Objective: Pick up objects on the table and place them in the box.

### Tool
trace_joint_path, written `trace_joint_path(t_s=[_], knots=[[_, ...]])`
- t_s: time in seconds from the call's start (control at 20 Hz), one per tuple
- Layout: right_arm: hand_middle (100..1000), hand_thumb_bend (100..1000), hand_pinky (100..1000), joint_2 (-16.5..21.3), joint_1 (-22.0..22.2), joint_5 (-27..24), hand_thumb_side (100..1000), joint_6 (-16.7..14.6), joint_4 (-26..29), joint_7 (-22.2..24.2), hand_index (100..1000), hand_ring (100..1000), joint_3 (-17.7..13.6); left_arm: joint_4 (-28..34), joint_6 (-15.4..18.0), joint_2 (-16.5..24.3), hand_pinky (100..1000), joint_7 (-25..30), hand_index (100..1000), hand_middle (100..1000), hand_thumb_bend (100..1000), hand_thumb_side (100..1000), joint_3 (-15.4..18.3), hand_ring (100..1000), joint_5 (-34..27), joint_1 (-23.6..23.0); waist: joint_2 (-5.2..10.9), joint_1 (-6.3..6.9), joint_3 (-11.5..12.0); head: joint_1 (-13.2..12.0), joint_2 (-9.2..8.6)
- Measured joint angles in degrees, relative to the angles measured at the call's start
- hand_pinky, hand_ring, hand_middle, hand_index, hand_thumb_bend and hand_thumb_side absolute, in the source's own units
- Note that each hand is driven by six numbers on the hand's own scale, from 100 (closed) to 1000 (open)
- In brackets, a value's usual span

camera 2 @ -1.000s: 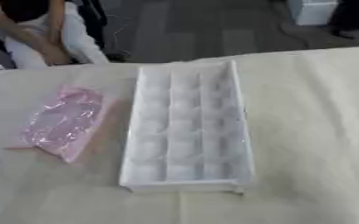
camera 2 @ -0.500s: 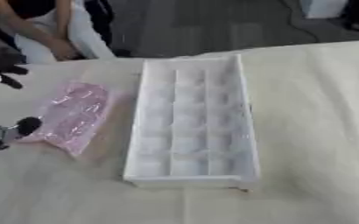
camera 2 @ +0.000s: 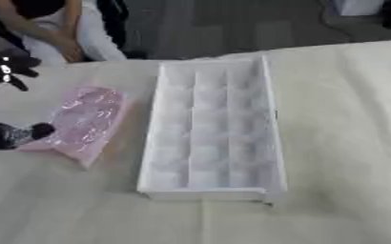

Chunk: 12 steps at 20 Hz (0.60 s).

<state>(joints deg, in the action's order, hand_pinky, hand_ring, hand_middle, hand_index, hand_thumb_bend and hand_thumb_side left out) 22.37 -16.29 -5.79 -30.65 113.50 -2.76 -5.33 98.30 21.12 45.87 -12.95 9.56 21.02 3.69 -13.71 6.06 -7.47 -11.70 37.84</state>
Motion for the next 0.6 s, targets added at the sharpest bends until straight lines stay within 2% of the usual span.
trace_joint_path(t_s=[0.35, 0.4, 0.6], knots=[[897, 337, 834, 0.0, 0.0, -0.3, 1000, 0.0, 0.0, 0.2, 844, 861, 0.0, -6.4, 2.1, 1.9, 504, 0.1, 863, 769, 696, 701, -1.7, 701, -0.1, 3.0, 0.02, -0.03, -1.0, -0.5, 0.15], [897, 338, 834, 0.0, 0.0, -0.3, 1000, -0.1, 0.0, 0.3, 845, 861, 0.0, -7.1, 2.4, 2.0, 483, 0.1, 848, 752, 705, 682, -2.0, 675, 0.0, 3.5, 0.04, -0.03, -1.2, -0.5, 0.15], [895, 338, 834, 0.0, 0.0, -0.3, 1000, -0.1, 0.0, 0.4, 843, 861, 0.1, -8.7, 3.6, 2.0, 475, -0.6, 844, 749, 696, 688, -2.6, 668, 0.3, 4.7, 0.06, -0.06, -2.0, -0.5, 0.15]])
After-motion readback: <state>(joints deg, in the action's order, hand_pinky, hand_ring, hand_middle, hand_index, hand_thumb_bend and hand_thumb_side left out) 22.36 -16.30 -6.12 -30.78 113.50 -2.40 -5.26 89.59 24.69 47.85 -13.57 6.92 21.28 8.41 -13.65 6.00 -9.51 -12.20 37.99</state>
